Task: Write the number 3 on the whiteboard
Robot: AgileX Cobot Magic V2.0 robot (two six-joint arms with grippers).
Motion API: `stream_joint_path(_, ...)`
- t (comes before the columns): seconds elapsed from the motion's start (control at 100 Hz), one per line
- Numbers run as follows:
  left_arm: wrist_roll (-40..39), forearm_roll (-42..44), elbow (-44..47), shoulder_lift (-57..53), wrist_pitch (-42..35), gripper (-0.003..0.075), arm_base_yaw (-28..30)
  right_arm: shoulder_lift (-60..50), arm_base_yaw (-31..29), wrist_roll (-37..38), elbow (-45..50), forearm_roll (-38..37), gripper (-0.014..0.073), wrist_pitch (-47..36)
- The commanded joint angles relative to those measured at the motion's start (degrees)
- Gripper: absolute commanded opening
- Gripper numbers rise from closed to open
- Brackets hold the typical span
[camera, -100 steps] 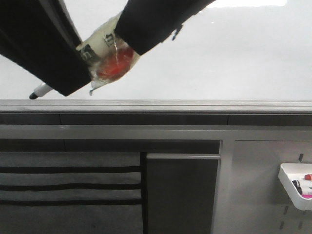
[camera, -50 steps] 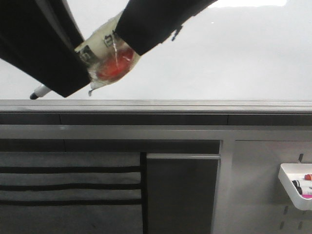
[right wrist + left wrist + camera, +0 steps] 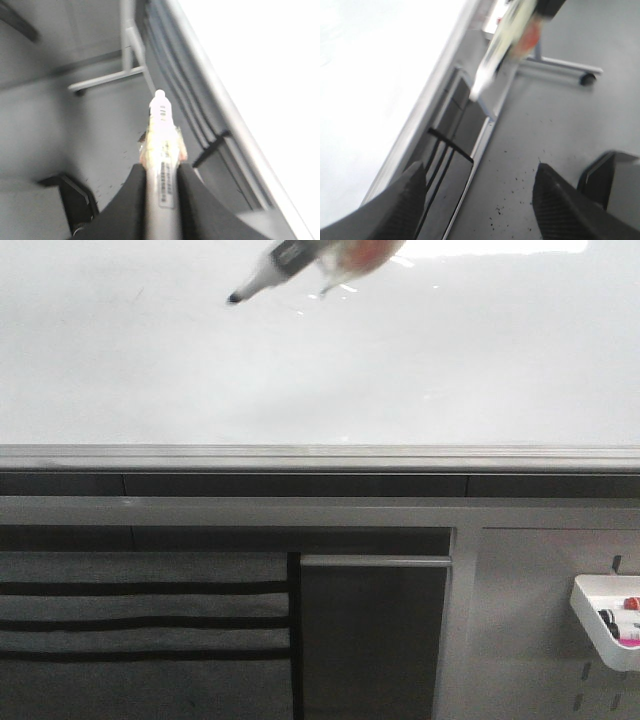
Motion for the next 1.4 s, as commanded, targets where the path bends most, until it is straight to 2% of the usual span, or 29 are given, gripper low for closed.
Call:
stream_joint_path(0.0, -4.3, -0.6, 0.4, -3.1, -3.0, 0.0429, 3.8, -4.5, -3.4, 7.6, -0.6, -2.2, -0.0039, -2.9)
stream_joint_path(0.14, -9.5, -2.0, 4.9, -6.6, -5.0, 0.0429, 10.5, -10.1, -11.1, 18.9, 4.3, -2.8, -0.0039, -4.8)
stream_joint_path(0.32, -10.0, -5.2, 9.3, -8.9, -10.0, 0.0429, 14.0, -13.0, -13.0, 19.2, 11.5, -2.7, -0.0039, -9.3)
stream_joint_path(0.46, -10.0, -5.2, 9.3, -8.9, -10.0, 0.0429, 14.0, -12.5, -13.0, 19.2, 11.9, -2.5, -0.0039, -8.3)
stream_joint_path(0.55, -10.0, -5.2, 9.3, -8.9, -10.0, 0.0429, 14.0, -11.0, -13.0, 19.2, 11.8, 0.2, -0.0039, -11.0)
stream_joint_path(0.69, -10.0, -5.2, 9.3, -8.9, -10.0, 0.0429, 14.0, -5.1, -13.0, 19.2, 6.6, 1.2, -0.0039, -7.1)
stream_joint_path(0.88, -10.0, -5.2, 9.3, -8.9, -10.0, 0.0429, 14.0, 6.3, -13.0, 19.2, -5.8, 1.2, -0.0039, -1.7)
stream_joint_path(1.1, -10.0, -5.2, 9.3, -8.9, -10.0, 0.0429, 14.0, 16.3, -13.0, 19.2, -15.9, 1.2, -0.0039, -2.7)
stream_joint_path(1.39, -10.0, -5.2, 9.3, -8.9, -10.0, 0.0429, 14.0, 22.3, -13.0, 19.2, -18.1, 0.4, -0.0039, -10.4)
